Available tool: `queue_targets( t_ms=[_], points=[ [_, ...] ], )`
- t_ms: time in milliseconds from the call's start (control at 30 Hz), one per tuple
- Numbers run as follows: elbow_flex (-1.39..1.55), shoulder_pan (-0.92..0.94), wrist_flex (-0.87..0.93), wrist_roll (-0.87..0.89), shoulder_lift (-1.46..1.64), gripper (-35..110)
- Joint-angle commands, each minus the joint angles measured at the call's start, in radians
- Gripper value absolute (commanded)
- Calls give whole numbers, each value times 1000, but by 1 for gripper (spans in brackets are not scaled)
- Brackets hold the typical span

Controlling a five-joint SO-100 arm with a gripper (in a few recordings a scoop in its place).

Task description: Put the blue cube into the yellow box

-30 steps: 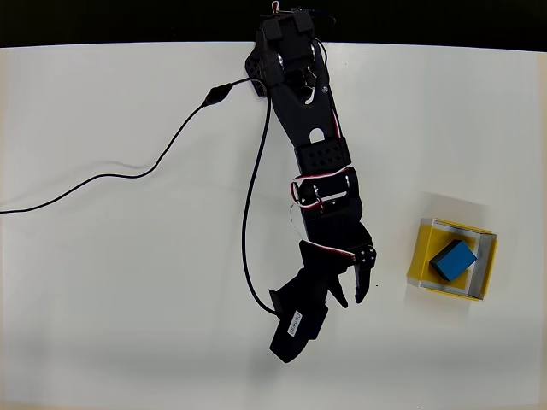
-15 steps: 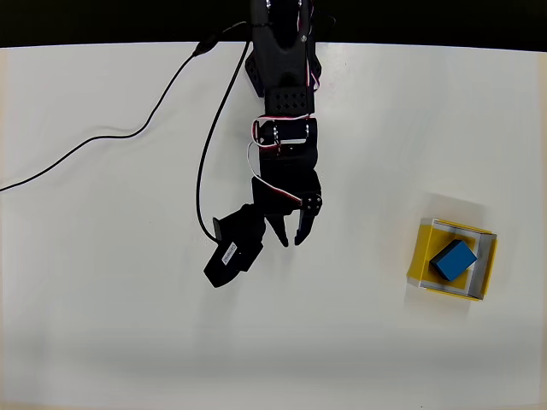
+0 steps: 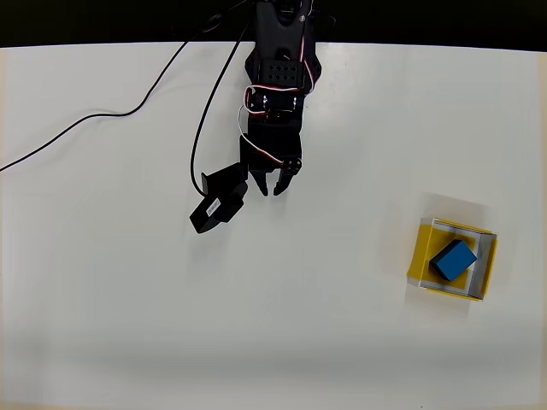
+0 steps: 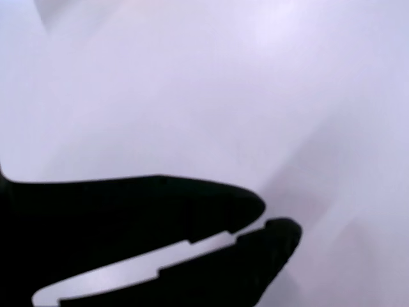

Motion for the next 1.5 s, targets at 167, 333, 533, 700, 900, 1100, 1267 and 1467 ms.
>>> queue_targets(
  t_ms=[167, 333, 533, 700, 900, 1100, 1267, 1467],
  points=[
    [72, 8, 331, -3, 298, 3],
    [72, 8, 541, -12, 379, 3],
    [72, 34, 561, 91, 390, 4],
    [72, 49, 555, 147, 390, 5],
    [72, 44, 551, 169, 390, 5],
    [72, 44, 549, 167, 387, 5],
    [72, 44, 549, 167, 387, 5],
    [72, 44, 549, 167, 387, 5]
  ],
)
